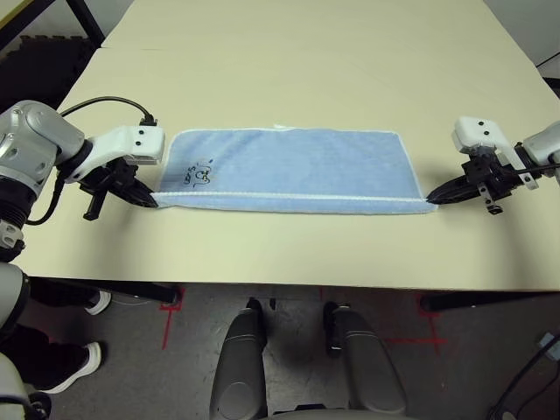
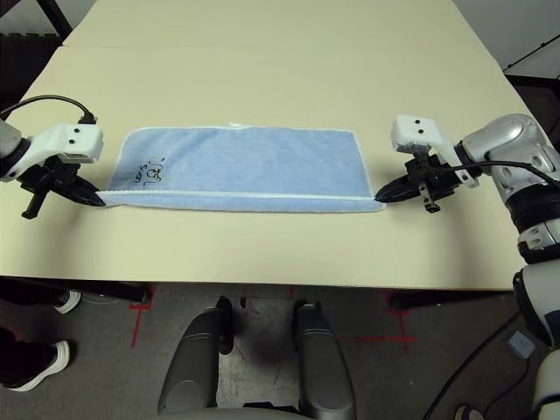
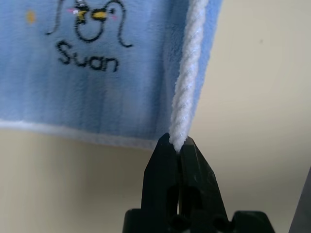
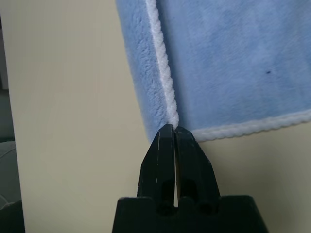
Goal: Fold the towel and set it aside.
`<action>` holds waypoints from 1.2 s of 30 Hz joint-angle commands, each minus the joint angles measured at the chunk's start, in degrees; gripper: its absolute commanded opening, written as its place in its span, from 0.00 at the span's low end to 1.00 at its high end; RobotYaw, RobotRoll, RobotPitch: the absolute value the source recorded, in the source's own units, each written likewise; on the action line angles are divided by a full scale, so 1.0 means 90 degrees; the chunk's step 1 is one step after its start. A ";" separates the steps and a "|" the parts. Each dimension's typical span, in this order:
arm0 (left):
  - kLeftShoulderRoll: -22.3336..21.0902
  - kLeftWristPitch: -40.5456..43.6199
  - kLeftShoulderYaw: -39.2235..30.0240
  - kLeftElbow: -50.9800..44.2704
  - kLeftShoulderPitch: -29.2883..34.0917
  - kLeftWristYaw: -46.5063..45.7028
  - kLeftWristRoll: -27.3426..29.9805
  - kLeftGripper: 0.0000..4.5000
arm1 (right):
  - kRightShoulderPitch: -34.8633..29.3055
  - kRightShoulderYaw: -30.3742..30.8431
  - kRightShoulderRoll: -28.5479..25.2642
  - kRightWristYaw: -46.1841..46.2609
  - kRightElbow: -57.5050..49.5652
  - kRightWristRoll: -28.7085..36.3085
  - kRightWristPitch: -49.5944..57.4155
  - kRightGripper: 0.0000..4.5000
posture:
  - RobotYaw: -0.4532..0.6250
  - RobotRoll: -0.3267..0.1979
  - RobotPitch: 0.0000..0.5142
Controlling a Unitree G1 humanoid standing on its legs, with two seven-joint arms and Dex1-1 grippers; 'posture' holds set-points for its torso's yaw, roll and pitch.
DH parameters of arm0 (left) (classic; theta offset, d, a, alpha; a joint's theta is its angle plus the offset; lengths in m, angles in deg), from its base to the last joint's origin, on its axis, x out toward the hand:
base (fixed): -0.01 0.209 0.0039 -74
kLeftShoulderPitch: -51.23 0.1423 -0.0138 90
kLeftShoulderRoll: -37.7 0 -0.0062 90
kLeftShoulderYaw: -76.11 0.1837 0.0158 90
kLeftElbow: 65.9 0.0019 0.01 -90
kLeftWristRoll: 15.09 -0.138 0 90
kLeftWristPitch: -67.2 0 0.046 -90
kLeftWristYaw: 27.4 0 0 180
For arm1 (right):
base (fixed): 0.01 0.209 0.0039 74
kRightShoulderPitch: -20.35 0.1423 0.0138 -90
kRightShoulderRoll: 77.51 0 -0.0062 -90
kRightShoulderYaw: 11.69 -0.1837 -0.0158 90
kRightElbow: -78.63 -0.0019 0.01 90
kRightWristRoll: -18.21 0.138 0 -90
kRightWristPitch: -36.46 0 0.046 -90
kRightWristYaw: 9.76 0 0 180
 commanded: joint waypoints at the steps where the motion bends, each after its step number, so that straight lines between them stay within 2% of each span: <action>1: 0.0094 -0.0116 -0.0335 0.0630 -0.0275 0.0033 -0.0591 0.01 | 0.0209 -0.0250 0.0018 0.0171 0.0637 -0.0395 -0.0208 0.00 | 0.41 0.62 0.46; 5: 0.0354 -0.0301 -0.0639 0.1196 -0.0588 -0.0136 -0.1020 0.01 | 0.0523 -0.0403 0.0158 0.0578 0.1215 -0.0714 -0.0529 0.00 | 0.41 0.62 0.46; 16: 0.1096 -0.0823 -0.1173 0.2309 -0.0938 -0.1887 -0.1831 0.01 | 0.0725 -0.0515 0.0494 0.2648 0.2066 -0.1675 -0.1617 0.00 | 0.41 0.62 0.47; 36: 0.1443 -0.0904 -0.1775 0.2786 -0.1264 -0.3258 -0.2406 0.01 | 0.1198 -0.0924 0.0921 0.3531 0.2435 -0.2028 -0.1641 0.00 | 0.41 0.62 0.47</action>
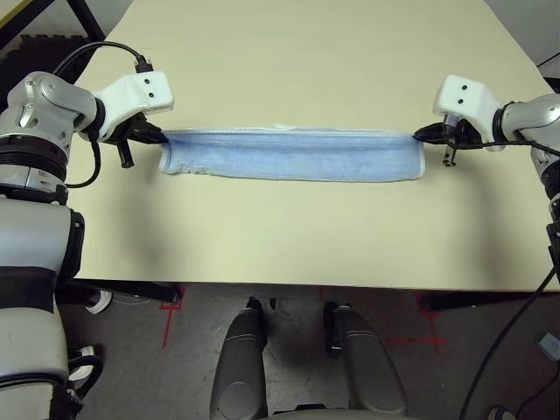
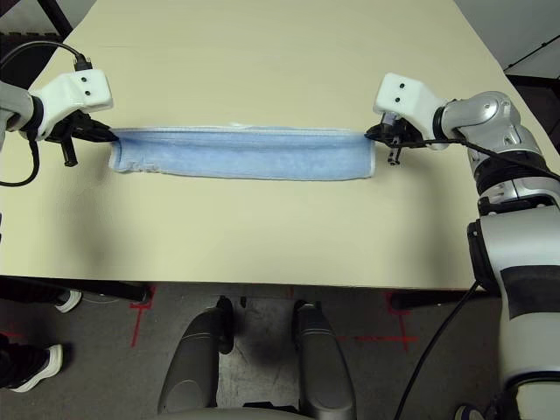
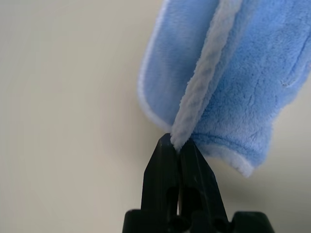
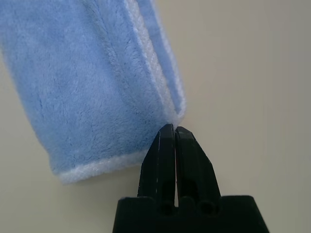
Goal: Fold the towel and set it aside.
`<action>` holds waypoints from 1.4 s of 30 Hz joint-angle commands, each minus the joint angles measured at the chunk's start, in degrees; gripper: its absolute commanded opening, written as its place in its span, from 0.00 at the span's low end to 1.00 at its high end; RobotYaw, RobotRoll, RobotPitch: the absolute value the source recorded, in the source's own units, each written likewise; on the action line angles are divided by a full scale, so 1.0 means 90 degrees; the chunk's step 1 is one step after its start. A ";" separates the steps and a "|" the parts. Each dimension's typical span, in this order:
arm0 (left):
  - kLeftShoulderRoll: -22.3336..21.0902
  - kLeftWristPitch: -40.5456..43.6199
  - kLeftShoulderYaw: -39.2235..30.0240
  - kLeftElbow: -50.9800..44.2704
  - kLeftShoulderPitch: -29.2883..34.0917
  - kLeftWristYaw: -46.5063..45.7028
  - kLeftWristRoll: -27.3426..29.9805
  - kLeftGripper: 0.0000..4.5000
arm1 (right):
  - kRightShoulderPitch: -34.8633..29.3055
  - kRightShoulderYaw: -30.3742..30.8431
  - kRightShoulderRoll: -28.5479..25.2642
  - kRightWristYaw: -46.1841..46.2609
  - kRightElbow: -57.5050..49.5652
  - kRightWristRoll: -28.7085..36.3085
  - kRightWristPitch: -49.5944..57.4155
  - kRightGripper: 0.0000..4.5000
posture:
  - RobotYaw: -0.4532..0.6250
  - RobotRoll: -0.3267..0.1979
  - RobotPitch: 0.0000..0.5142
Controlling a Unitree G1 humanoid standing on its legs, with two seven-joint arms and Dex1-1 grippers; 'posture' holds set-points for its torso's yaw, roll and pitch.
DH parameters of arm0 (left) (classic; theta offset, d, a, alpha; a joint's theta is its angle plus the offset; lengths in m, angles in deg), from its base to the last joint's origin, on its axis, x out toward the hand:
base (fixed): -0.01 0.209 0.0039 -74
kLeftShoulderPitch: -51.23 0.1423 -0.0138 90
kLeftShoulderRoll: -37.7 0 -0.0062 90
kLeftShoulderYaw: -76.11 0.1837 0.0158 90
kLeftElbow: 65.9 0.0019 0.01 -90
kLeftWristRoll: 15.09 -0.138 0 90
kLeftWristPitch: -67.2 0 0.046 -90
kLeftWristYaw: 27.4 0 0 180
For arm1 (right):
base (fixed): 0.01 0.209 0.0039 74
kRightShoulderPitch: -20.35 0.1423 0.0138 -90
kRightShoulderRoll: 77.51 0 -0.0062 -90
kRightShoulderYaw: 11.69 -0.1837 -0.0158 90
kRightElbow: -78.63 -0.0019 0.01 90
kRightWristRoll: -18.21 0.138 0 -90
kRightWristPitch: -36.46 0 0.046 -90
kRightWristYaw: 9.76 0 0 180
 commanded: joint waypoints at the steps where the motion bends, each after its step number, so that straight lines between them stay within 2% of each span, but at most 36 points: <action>1: -0.0021 0.0060 -0.0080 0.0284 -0.0055 -0.0424 -0.0272 0.01 | -0.0053 0.0063 -0.0151 0.0266 0.0230 -0.0377 0.0052 0.00 | 0.41 0.62 0.47; 8: 0.0100 0.0053 -0.0078 0.0388 0.0032 -0.0510 -0.0401 0.01 | -0.0045 0.0206 -0.0067 0.0911 0.0312 -0.0840 -0.0023 0.00 | 0.41 0.62 0.47; 15: 0.0154 0.0037 -0.0057 0.0421 0.0137 -0.0611 -0.0486 0.01 | -0.0017 0.0242 0.0036 0.1086 0.0352 -0.1038 -0.0069 0.00 | 0.40 0.62 0.47; 16: 0.0155 0.0013 -0.0051 0.0420 0.0159 -0.0685 -0.0507 0.00 | -0.0020 0.0252 0.0039 0.1135 0.0352 -0.1073 -0.0052 0.06 | 0.40 0.62 0.47; 19: 0.0162 0.0000 -0.0086 0.0424 0.0204 -0.0903 -0.0542 0.16 | -0.0039 0.0176 0.0065 0.1145 0.0353 -0.1067 -0.0024 0.25 | 0.40 0.62 0.47; 28: 0.0109 -0.0529 -0.0468 0.0374 0.0281 -0.2184 -0.0509 0.93 | -0.0142 -0.0240 0.0074 0.1158 0.0301 -0.0793 0.0033 0.99 | 0.41 0.62 0.47; 29: 0.0102 -0.0624 -0.0503 0.0375 0.0282 -0.2413 -0.0530 0.99 | -0.0165 -0.0285 0.0079 0.1141 0.0293 -0.0761 0.0052 1.00 | 0.41 0.62 0.47; 33: 0.0097 -0.0786 -0.0789 0.0381 0.0271 -0.2808 -0.0411 0.99 | -0.0226 -0.0561 0.0128 0.1158 0.0246 -0.0529 0.0139 1.00 | 0.41 0.62 0.47; 37: 0.0301 -0.0125 -0.1831 0.0311 0.0171 -0.1518 0.0713 0.99 | -0.0274 -0.1544 0.0367 0.0820 0.0151 0.0550 0.0475 1.00 | 0.41 0.62 0.46; 39: 0.0548 0.0771 -0.2752 0.0019 0.0162 0.0110 0.1938 0.99 | -0.0286 -0.2356 0.0595 0.0305 -0.0007 0.1506 0.1111 1.00 | 0.42 0.62 0.45; 40: 0.0637 0.1192 -0.3101 -0.0140 0.0180 0.0575 0.2384 0.99 | -0.0300 -0.2668 0.0677 0.0095 -0.0093 0.1878 0.1461 1.00 | 0.42 0.62 0.45; 42: 0.0713 0.1804 -0.3419 -0.0596 0.0394 0.1070 0.2841 0.99 | -0.0418 -0.3058 0.0766 -0.0082 -0.0318 0.2334 0.2049 1.00 | 0.42 0.62 0.45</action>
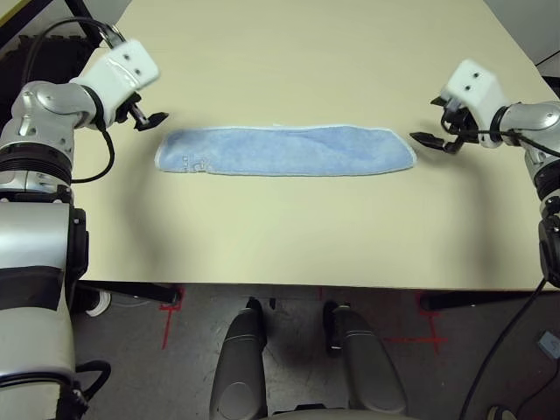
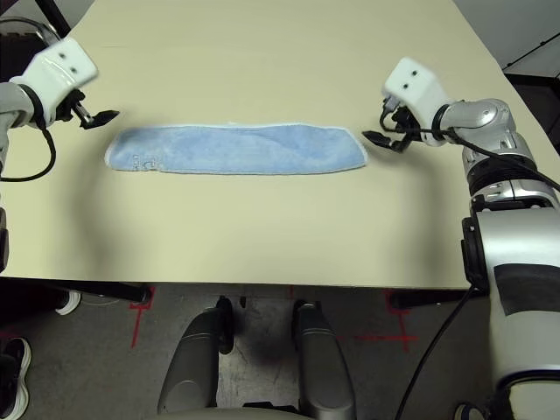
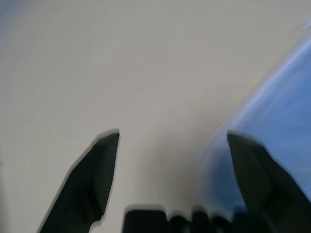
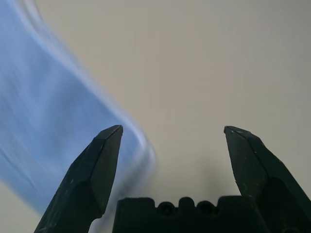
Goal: Fold the towel and set it aside.
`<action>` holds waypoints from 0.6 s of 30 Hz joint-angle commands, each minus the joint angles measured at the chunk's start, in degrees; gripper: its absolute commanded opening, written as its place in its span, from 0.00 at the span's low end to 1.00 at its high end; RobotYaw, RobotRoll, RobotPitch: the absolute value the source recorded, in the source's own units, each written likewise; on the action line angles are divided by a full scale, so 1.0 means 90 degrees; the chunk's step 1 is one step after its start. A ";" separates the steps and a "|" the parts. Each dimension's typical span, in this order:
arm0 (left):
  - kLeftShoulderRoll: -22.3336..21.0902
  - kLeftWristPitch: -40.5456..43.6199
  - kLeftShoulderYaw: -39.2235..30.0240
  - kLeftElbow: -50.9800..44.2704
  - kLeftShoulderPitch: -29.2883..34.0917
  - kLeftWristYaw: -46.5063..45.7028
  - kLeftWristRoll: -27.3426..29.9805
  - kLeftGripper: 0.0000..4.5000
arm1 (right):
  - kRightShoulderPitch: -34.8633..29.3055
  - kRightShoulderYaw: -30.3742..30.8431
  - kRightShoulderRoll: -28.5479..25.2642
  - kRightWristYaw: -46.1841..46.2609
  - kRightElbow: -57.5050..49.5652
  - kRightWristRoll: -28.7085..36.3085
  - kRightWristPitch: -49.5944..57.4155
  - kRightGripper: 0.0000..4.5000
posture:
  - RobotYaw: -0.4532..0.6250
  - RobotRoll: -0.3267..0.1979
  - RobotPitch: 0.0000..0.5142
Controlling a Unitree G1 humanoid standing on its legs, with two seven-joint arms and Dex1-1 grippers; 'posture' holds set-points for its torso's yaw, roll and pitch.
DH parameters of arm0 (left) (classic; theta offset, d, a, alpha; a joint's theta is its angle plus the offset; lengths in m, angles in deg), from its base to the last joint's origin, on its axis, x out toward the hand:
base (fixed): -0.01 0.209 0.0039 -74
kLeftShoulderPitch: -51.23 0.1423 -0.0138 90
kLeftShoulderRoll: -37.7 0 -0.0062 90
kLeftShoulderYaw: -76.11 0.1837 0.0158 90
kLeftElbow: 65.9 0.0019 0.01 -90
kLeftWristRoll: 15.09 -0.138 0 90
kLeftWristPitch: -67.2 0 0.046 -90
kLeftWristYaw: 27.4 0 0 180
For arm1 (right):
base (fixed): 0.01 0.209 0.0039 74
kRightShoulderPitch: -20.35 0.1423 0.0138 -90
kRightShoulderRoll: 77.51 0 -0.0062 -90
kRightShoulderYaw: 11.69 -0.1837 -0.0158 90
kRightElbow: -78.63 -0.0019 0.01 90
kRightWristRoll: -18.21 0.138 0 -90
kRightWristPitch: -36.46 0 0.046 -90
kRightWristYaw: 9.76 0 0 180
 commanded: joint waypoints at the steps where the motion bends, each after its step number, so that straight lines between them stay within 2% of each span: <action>1: 0.0081 0.1260 -0.0629 -0.0923 0.0407 0.1074 0.1082 0.99 | -0.0314 -0.0776 0.0096 -0.0384 -0.0470 0.1038 0.1112 1.00 | 0.42 0.62 0.45; 5: 0.0224 0.2375 -0.0869 -0.2709 0.1520 0.1374 0.1851 0.99 | -0.0948 -0.1216 0.0259 -0.0410 -0.1269 0.1685 0.1691 1.00 | 0.42 0.62 0.45; 9: 0.0247 0.2707 -0.0854 -0.4037 0.2563 0.1353 0.2185 0.99 | -0.1636 -0.1492 0.0559 -0.0246 -0.2232 0.2206 0.2013 1.00 | 0.42 0.62 0.45; 13: 0.0238 0.2757 -0.0792 -0.4690 0.3164 0.1338 0.2319 0.99 | -0.2254 -0.1584 0.0709 -0.0043 -0.3361 0.2879 0.3508 1.00 | 0.42 0.62 0.45; 18: 0.0209 0.2327 -0.0544 -0.4895 0.3420 0.1580 0.2235 0.99 | -0.2489 -0.1762 0.0455 0.0600 -0.3855 0.3456 0.5488 1.00 | 0.42 0.62 0.45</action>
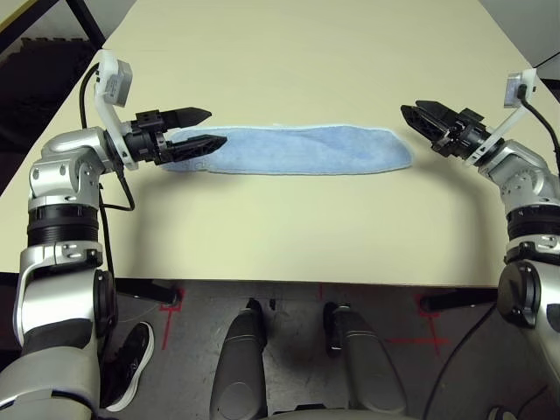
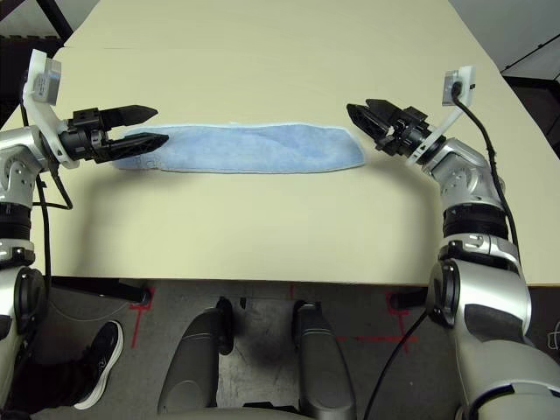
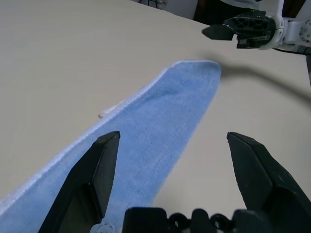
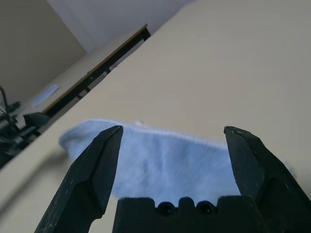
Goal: Fold the towel and set it aside.
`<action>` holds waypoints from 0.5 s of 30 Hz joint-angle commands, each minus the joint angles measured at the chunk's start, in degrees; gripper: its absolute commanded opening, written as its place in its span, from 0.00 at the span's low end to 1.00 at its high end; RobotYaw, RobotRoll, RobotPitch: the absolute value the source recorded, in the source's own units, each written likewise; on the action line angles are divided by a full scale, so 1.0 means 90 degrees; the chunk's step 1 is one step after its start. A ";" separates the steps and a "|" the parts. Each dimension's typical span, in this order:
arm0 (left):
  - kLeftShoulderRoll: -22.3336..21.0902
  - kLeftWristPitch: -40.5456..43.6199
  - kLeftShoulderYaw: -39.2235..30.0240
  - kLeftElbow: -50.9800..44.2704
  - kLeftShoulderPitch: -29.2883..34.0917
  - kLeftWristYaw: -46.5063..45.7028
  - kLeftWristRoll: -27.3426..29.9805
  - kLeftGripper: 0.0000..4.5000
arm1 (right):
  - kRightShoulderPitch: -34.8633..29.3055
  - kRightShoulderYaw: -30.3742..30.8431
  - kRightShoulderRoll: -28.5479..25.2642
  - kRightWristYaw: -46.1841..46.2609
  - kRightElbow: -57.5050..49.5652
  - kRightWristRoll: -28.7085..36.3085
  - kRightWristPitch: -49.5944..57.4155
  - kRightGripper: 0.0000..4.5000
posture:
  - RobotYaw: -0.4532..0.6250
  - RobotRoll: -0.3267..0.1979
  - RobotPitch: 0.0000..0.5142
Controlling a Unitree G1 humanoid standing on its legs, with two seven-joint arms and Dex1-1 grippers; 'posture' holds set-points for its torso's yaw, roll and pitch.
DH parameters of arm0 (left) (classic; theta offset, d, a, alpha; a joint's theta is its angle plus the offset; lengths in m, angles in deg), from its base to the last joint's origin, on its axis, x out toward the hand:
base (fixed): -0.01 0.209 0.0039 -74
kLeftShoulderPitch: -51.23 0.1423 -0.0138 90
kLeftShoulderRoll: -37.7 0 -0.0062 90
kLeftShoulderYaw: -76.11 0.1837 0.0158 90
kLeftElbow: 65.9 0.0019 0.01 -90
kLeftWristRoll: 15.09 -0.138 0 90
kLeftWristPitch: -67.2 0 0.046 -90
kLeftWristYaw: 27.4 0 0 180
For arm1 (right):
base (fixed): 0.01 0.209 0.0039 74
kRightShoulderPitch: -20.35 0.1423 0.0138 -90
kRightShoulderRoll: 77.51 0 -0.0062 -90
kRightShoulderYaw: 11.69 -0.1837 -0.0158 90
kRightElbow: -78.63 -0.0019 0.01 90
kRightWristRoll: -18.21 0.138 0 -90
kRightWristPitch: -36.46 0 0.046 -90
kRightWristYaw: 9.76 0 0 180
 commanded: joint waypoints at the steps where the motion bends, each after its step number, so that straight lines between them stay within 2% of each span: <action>1: -0.0032 -0.0363 0.0187 -0.0144 0.0145 0.0185 0.0005 0.99 | -0.0140 -0.0210 -0.0251 0.0409 -0.0269 0.0346 0.1068 1.00 | 0.42 0.62 0.45; 7: 0.0044 -0.1354 0.0412 -0.0123 0.0554 0.0300 -0.0181 0.99 | -0.0591 -0.0290 -0.0502 0.0702 -0.0737 0.0643 0.2010 1.00 | 0.41 0.62 0.46; 15: 0.0193 -0.2116 0.0525 0.0103 0.0797 0.0357 -0.0172 0.99 | -0.1234 -0.0908 -0.0257 0.1590 -0.1481 0.1263 0.2869 1.00 | 0.41 0.62 0.46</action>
